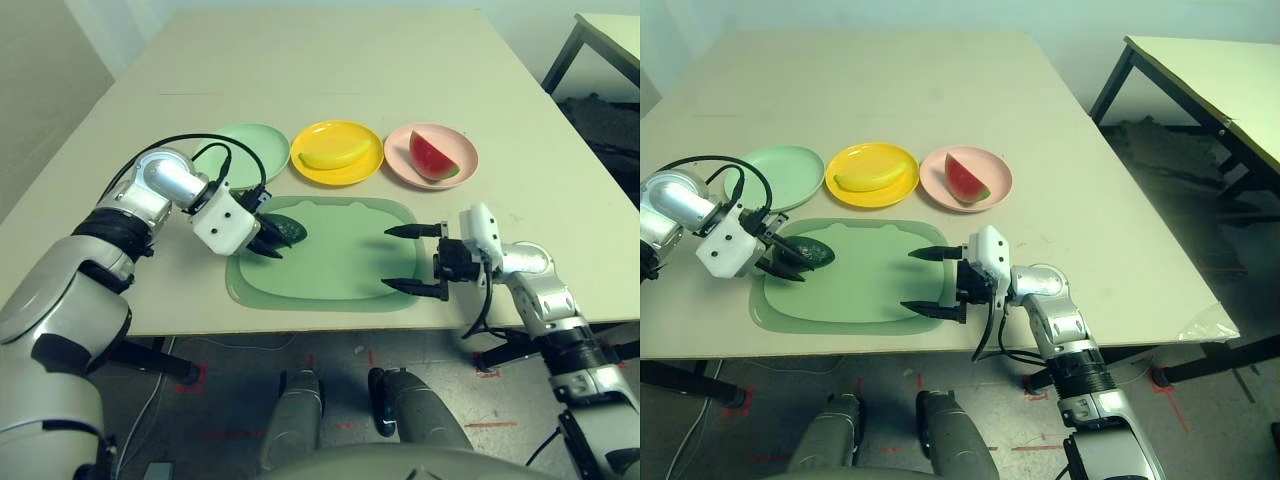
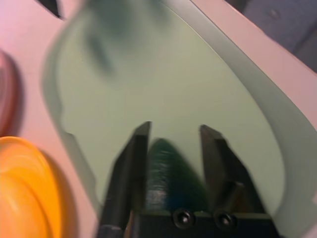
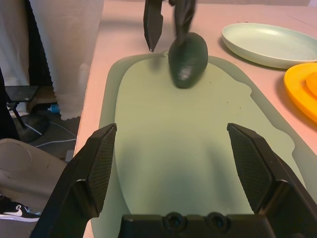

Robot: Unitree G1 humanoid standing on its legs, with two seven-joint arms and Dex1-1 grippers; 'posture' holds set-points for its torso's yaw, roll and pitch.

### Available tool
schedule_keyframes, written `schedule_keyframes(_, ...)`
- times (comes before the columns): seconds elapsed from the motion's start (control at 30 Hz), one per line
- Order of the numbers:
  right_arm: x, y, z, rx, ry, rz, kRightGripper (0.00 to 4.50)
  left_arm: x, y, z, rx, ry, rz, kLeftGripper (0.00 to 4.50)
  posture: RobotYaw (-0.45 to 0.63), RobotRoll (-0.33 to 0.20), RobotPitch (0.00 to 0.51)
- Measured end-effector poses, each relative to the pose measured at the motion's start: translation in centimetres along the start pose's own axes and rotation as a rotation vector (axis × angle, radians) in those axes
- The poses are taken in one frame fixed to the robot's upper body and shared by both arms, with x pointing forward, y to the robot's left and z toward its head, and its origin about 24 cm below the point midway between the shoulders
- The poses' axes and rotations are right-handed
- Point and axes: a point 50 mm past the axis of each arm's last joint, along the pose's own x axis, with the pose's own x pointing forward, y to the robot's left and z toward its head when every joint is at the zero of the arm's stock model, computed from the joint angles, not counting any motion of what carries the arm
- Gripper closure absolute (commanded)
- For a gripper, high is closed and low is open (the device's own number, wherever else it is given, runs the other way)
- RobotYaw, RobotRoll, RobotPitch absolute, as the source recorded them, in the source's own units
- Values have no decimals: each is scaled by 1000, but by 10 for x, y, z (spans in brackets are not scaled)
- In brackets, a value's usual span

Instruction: Place the fruits into color-matched plates.

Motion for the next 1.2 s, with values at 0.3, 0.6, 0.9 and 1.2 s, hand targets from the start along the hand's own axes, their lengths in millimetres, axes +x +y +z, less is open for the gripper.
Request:
schedule_keyframes(0.3,1,-1,0,0,-3,3,0,-33,28,17,-27,12,105,27,-64,0,126)
schedule_keyframes(0.6,5,-3,0,7,-16,1,0,-42,19,9,-106,92,81,27,-64,0,140)
schedule_keyframes(0.9,5,-3,-1,11,-16,1,0,-38,12,1,-173,111,59,27,-57,0,133)
schedule_keyframes(1.2,5,-2,-1,11,-16,10,0,-21,10,-2,-329,92,50,27,-54,0,134)
